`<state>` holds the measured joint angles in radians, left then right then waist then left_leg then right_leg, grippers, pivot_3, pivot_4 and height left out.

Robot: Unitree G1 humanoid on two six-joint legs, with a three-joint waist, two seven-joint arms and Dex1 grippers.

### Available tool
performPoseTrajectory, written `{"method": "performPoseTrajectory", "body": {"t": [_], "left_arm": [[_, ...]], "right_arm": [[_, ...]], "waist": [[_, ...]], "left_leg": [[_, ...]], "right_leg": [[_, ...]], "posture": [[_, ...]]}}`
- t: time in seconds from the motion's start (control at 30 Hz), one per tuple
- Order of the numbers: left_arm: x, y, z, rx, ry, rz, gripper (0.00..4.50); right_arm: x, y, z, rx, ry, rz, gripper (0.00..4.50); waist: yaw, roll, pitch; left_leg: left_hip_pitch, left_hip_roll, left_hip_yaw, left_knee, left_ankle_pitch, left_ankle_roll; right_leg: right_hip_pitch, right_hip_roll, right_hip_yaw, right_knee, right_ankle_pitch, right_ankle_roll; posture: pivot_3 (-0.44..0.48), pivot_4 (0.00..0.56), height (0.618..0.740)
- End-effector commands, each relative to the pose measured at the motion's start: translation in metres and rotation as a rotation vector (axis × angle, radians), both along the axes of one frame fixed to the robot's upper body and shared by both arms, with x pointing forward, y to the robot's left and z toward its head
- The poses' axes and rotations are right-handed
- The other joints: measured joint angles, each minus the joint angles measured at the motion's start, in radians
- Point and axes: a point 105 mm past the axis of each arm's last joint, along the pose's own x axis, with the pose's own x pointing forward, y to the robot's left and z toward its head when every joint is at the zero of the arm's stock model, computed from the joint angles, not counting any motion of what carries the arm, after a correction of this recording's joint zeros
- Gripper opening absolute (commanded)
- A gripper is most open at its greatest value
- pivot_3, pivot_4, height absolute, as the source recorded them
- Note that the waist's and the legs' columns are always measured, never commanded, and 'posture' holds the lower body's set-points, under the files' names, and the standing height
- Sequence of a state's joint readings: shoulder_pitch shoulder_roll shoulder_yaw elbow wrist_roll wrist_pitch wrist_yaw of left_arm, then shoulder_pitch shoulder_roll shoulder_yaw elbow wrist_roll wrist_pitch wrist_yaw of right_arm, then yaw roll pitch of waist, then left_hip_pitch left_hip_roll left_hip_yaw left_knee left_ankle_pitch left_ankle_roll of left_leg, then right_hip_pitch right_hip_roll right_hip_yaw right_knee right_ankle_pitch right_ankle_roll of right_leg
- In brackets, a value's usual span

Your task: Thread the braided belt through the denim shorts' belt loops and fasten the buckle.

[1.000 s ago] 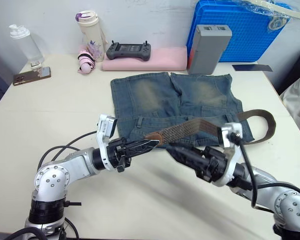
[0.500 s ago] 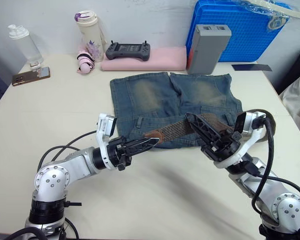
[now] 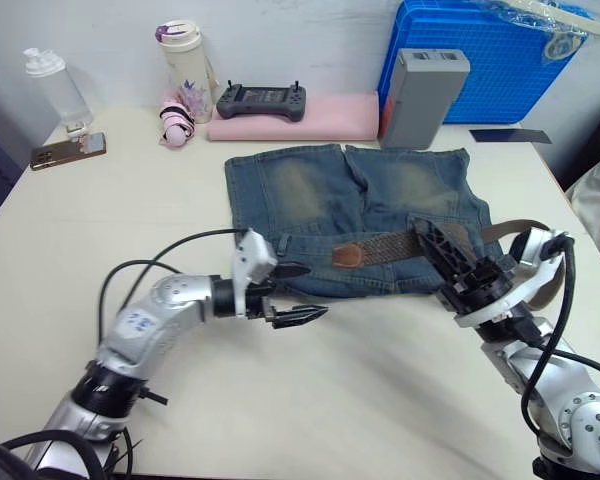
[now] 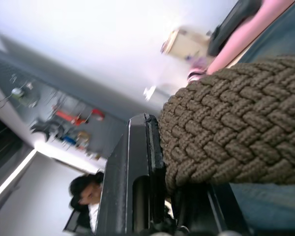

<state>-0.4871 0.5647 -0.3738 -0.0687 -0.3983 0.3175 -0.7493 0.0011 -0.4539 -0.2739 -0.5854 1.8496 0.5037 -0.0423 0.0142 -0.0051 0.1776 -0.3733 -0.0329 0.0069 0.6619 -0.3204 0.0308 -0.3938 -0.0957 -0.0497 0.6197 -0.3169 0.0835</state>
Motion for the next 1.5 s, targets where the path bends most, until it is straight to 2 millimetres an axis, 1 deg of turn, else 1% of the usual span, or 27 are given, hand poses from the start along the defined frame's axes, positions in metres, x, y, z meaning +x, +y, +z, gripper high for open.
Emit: {"method": "performPoseTrajectory", "body": {"t": [0.03, 0.13, 0.23, 0.27, 0.3, 0.37, 0.47, 0.53, 0.6, 0.7, 0.87, 0.93, 1.0, 1.07, 1.1, 1.2, 1.27, 1.33, 1.37, 1.43, 1.5], "left_arm": [[0.022, -0.015, -0.002, 0.131, -0.287, -0.027, 4.40], [0.042, -0.024, -0.013, 0.211, -0.400, 0.012, 4.40], [0.051, -0.026, -0.024, 0.263, -0.449, 0.019, 4.40], [0.052, -0.024, -0.026, 0.269, -0.453, 0.019, 3.87], [0.054, -0.022, -0.026, 0.276, -0.460, 0.025, 3.59], [0.055, -0.012, -0.027, 0.288, -0.459, 0.041, 2.69], [0.056, 0.011, -0.026, 0.299, -0.438, 0.092, 1.26], [0.051, 0.032, -0.026, 0.312, -0.414, 0.120, 0.37], [0.041, 0.058, -0.022, 0.321, -0.399, 0.154, 0.37], [0.023, 0.089, -0.017, 0.343, -0.381, 0.185, 0.37], [-0.019, 0.140, -0.022, 0.397, -0.323, 0.208, 0.37], [-0.030, 0.152, -0.025, 0.414, -0.306, 0.216, 0.37], [-0.037, 0.153, -0.026, 0.404, -0.306, 0.211, 0.37], [-0.042, 0.154, -0.026, 0.375, -0.287, 0.216, 1.01], [-0.044, 0.155, -0.025, 0.376, -0.286, 0.212, 1.25], [-0.045, 0.158, -0.018, 0.371, -0.282, 0.204, 2.63], [-0.047, 0.156, -0.007, 0.317, -0.236, 0.186, 3.53], [-0.050, 0.149, 0.009, 0.214, -0.149, 0.157, 3.53], [-0.054, 0.142, 0.015, 0.157, -0.092, 0.126, 3.53], [-0.060, 0.131, 0.024, 0.084, -0.016, 0.073, 3.53], [-0.061, 0.119, 0.031, 0.022, 0.021, 0.038, 3.53]], "right_arm": [[-0.004, -0.010, 0.013, 0.029, -0.055, -0.018, 0.00], [-0.005, -0.012, 0.012, 0.020, -0.057, -0.020, 0.00], [-0.005, -0.013, 0.012, 0.020, -0.060, -0.026, 0.00], [-0.005, -0.014, 0.011, 0.019, -0.060, -0.030, 0.00], [-0.004, -0.014, 0.011, 0.016, -0.059, -0.034, 0.00], [-0.004, -0.016, 0.011, 0.014, -0.058, -0.042, 0.00], [-0.003, -0.020, 0.008, 0.001, -0.050, -0.057, 0.00], [-0.003, -0.023, 0.007, -0.004, -0.042, -0.069, 0.00], [-0.002, -0.025, 0.005, -0.024, -0.031, -0.084, 0.00], [-0.001, -0.028, 0.002, -0.061, -0.015, -0.101, 0.00], [0.004, -0.029, -0.005, -0.142, 0.036, -0.123, 0.00], [0.007, -0.026, -0.009, -0.184, 0.060, -0.116, 0.00], [0.010, -0.026, -0.016, -0.206, 0.098, -0.117, 0.00], [0.013, -0.026, -0.022, -0.219, 0.127, -0.117, 0.00], [0.015, -0.026, -0.025, -0.229, 0.138, -0.117, 0.00], [0.018, -0.025, -0.028, -0.248, 0.159, -0.108, 0.00], [0.022, -0.025, -0.030, -0.256, 0.170, -0.106, 0.00], [0.026, -0.026, -0.032, -0.270, 0.179, -0.108, 0.00], [0.028, -0.026, -0.031, -0.272, 0.178, -0.108, 0.00], [0.031, -0.028, -0.030, -0.274, 0.176, -0.109, 0.00], [0.035, -0.030, -0.030, -0.282, 0.178, -0.112, 0.00]], "waist": [[0.006, 0.000, 0.000], [0.009, 0.000, 0.000], [0.010, 0.000, 0.000], [0.010, 0.000, 0.000], [0.010, 0.000, 0.000], [0.008, 0.000, 0.000], [-0.001, 0.000, 0.000], [-0.014, 0.000, 0.000], [-0.031, 0.000, 0.000], [-0.048, 0.000, 0.000], [-0.044, 0.001, 0.001], [-0.042, 0.001, 0.001], [-0.039, 0.002, 0.001], [-0.037, 0.002, 0.001], [-0.035, 0.002, 0.001], [-0.030, 0.002, 0.001], [-0.026, 0.002, 0.001], [-0.026, 0.002, 0.001], [-0.025, 0.002, 0.001], [-0.024, 0.003, 0.002], [-0.021, 0.003, 0.002]], "left_leg": [[-0.001, 0.000, 0.000, 0.000, 0.000, 0.000], [-0.004, 0.000, 0.000, 0.000, 0.000, 0.000], [-0.004, 0.000, 0.000, 0.000, 0.000, 0.001], [-0.004, 0.000, 0.000, 0.001, 0.000, 0.001], [-0.004, 0.000, 0.000, 0.001, 0.000, 0.001], [-0.003, 0.000, 0.000, 0.002, 0.000, 0.002], [-0.002, 0.000, 0.000, 0.003, 0.000, 0.003], [-0.001, 0.001, 0.000, 0.002, 0.000, 0.003], [0.001, 0.001, 0.000, 0.001, 0.000, 0.003], [0.002, 0.002, 0.001, -0.002, 0.001, 0.000], [0.003, 0.003, 0.001, -0.005, 0.002, -0.002], [0.003, 0.003, 0.001, -0.005, 0.002, -0.001], [0.003, 0.003, 0.000, -0.006, 0.000, 0.002], [0.003, 0.003, 0.000, -0.006, -0.001, 0.003], [0.003, 0.003, 0.000, -0.006, -0.001, 0.003], [0.002, 0.003, 0.000, -0.006, -0.002, 0.003], [0.002, 0.003, 0.000, -0.006, -0.002, 0.003], [0.002, 0.003, 0.000, -0.006, -0.002, 0.003], [0.002, 0.003, 0.000, -0.006, -0.002, 0.003], [0.002, 0.003, 0.000, -0.006, 0.000, 0.001], [0.002, 0.003, 0.000, -0.006, 0.001, -0.001]], "right_leg": [[-0.001, 0.000, 0.000, 0.000, 0.000, 0.000], [-0.003, 0.000, -0.001, 0.000, 0.000, 0.001], [-0.003, 0.000, -0.002, 0.001, 0.001, 0.002], [-0.002, 0.000, -0.002, 0.001, 0.001, 0.002], [-0.001, 0.000, -0.002, 0.001, 0.002, 0.003], [0.000, 0.000, -0.001, 0.000, 0.002, 0.004], [0.000, -0.001, 0.000, 0.001, 0.002, 0.004], [0.000, -0.001, 0.000, 0.001, 0.002, 0.004], [0.000, 0.000, 0.000, 0.002, 0.002, 0.003], [0.000, 0.000, 0.000, 0.003, 0.000, 0.000], [-0.001, 0.000, 0.000, 0.002, -0.001, -0.002], [-0.001, 0.000, 0.000, 0.001, -0.001, -0.002], [0.000, 0.000, 0.000, 0.001, -0.001, -0.002], [0.000, 0.000, 0.000, 0.001, -0.001, -0.002], [0.000, 0.000, -0.001, 0.001, -0.001, -0.002], [0.000, -0.001, -0.001, 0.000, -0.001, -0.003], [-0.001, 0.000, -0.001, 0.000, -0.001, -0.003], [-0.001, 0.000, -0.001, 0.000, -0.001, -0.003], [-0.001, 0.000, -0.001, 0.000, -0.001, -0.003], [-0.001, 0.000, -0.001, 0.000, -0.001, -0.003], [-0.001, 0.000, -0.001, 0.000, -0.001, -0.003]], "posture": [[0.000, 0.150, 0.725], [0.000, 0.150, 0.725], [0.000, 0.150, 0.725], [0.000, 0.150, 0.725], [0.000, 0.150, 0.725], [0.000, 0.150, 0.725], [0.000, 0.150, 0.725], [0.000, 0.150, 0.725], [0.000, 0.150, 0.725], [0.000, 0.150, 0.725], [0.000, 0.150, 0.725], [0.000, 0.150, 0.725], [0.000, 0.150, 0.725], [0.000, 0.150, 0.725], [0.000, 0.150, 0.725], [0.000, 0.150, 0.725], [0.000, 0.150, 0.725], [0.000, 0.150, 0.725], [0.000, 0.150, 0.725], [0.000, 0.150, 0.725], [0.000, 0.150, 0.725]]}}
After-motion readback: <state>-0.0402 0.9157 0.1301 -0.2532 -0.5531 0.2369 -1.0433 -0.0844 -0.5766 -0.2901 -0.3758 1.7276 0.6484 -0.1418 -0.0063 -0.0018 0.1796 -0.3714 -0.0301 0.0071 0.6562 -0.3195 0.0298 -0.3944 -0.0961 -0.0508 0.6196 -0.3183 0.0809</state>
